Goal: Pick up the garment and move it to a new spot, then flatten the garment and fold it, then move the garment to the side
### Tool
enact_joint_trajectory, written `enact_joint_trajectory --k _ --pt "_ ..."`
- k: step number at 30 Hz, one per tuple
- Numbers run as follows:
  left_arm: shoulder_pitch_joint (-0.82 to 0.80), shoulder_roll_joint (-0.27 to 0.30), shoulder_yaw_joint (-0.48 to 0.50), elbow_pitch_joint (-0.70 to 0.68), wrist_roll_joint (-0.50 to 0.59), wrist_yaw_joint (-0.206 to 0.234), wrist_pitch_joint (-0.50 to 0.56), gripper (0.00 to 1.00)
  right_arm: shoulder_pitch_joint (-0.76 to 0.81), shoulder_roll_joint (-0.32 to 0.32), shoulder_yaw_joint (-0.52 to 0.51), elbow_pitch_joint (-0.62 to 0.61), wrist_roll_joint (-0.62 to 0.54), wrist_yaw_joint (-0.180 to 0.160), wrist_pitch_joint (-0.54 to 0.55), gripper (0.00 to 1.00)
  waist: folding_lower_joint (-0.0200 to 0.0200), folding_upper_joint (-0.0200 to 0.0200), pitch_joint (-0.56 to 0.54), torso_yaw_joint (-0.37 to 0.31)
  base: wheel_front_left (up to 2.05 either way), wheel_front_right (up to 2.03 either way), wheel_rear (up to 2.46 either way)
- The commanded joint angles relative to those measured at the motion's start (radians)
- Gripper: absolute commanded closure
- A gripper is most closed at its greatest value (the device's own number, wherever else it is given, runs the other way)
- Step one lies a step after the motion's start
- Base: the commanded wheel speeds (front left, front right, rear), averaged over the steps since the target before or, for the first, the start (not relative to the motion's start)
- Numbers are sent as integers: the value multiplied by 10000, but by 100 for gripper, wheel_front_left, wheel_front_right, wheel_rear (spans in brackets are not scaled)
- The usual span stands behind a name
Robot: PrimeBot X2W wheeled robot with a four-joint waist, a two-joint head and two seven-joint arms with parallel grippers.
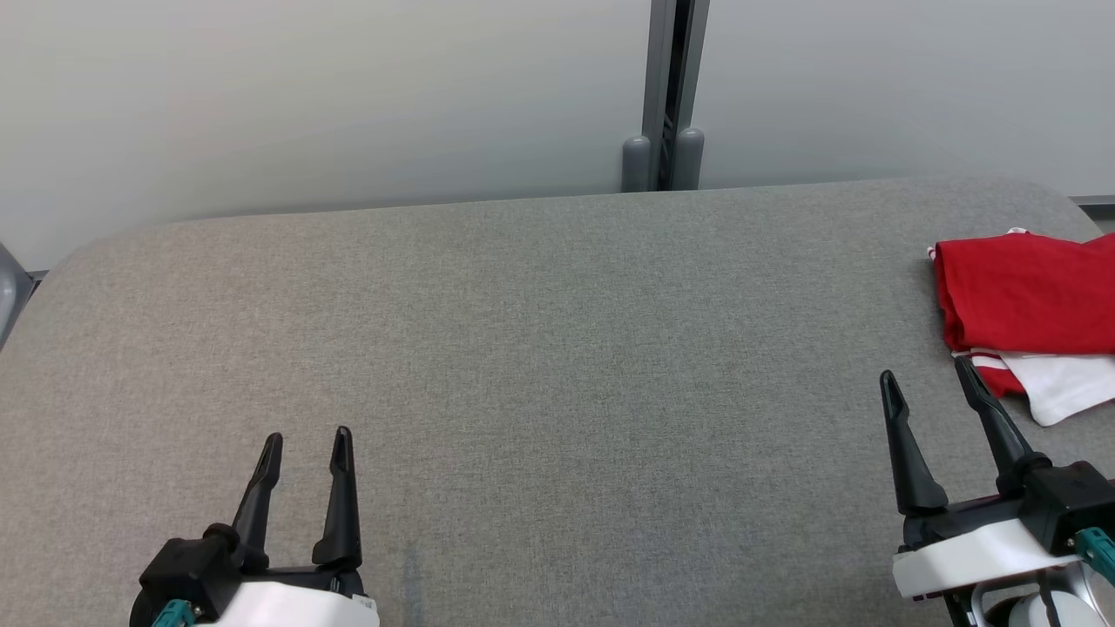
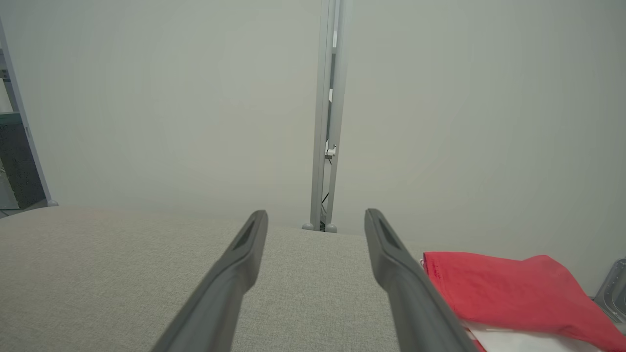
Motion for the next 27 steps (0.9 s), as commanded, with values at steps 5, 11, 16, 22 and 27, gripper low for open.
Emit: enact_joint_trajectory --k 5,11,16,22,27 --pt "-112 46 25 72 -69 65 3 0 -21 -71 2 -19 53 -5 -14 0 0 0 10 19 0 0 0" --pt "-118 46 24 108 -81 105 3 0 -47 -76 39 -24 73 -5 -14 0 0 0 34 24 0 0 0" --pt "-115 46 14 167 -130 128 3 0 -29 -84 57 -23 86 -5 -14 0 0 0 45 23 0 0 0" --pt "-147 46 11 205 -164 128 3 0 -39 -84 55 -38 91 -5 -14 0 0 0 84 36 0 0 0" --pt "-178 46 11 189 -268 52 3 0 -56 -87 69 -20 90 -5 -14 0 0 0 114 61 0 0 0"
